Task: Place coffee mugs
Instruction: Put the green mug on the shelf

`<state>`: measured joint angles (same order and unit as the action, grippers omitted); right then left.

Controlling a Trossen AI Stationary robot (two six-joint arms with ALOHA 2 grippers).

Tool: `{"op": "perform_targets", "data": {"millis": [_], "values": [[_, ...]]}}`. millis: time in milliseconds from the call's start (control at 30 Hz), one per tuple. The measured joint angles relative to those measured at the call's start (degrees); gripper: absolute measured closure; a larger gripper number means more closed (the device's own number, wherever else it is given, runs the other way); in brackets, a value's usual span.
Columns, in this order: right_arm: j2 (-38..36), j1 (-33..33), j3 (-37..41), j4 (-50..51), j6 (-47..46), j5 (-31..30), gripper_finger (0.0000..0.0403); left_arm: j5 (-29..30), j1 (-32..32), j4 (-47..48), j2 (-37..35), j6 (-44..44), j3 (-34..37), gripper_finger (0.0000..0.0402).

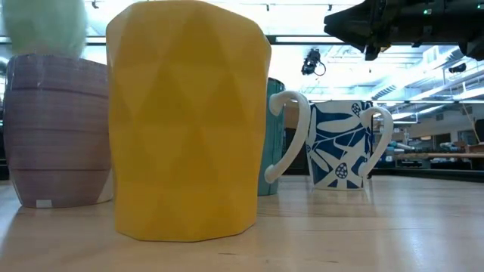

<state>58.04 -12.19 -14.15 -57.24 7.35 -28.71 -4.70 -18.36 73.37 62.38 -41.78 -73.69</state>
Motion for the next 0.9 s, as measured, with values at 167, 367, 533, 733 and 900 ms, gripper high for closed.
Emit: {"op": "perform_targets", "data": {"millis": [167,367,533,733,900], "values": [[0.00,-0.11,0.00,0.97,-2.47,0.05,0.0265,2.83,5.46,-0.47,0.01,6.78,-7.33,0.0373],[0.00,-0.11,0.00,1.69,-4.81,0.24,0.0265,-2.47,14.46,-6.23,0.25,13.65,-11.49,0.0373],[0.00,-0.11,0.00,1.67,-4.80,0.24,0.0265,-10.11,22.79,-11.30,0.25,18.76,-12.24,0.0373],[0.00,-0.11,0.00,1.67,-4.78,0.24,0.0265,-10.32,32.28,-19.39,2.76,17.13,-12.28,0.0373],[0.00,-0.11,0.00,1.75,-4.52,0.18,0.0265,-11.40,37.89,-23.77,7.92,10.33,-12.28,0.0373]]}}
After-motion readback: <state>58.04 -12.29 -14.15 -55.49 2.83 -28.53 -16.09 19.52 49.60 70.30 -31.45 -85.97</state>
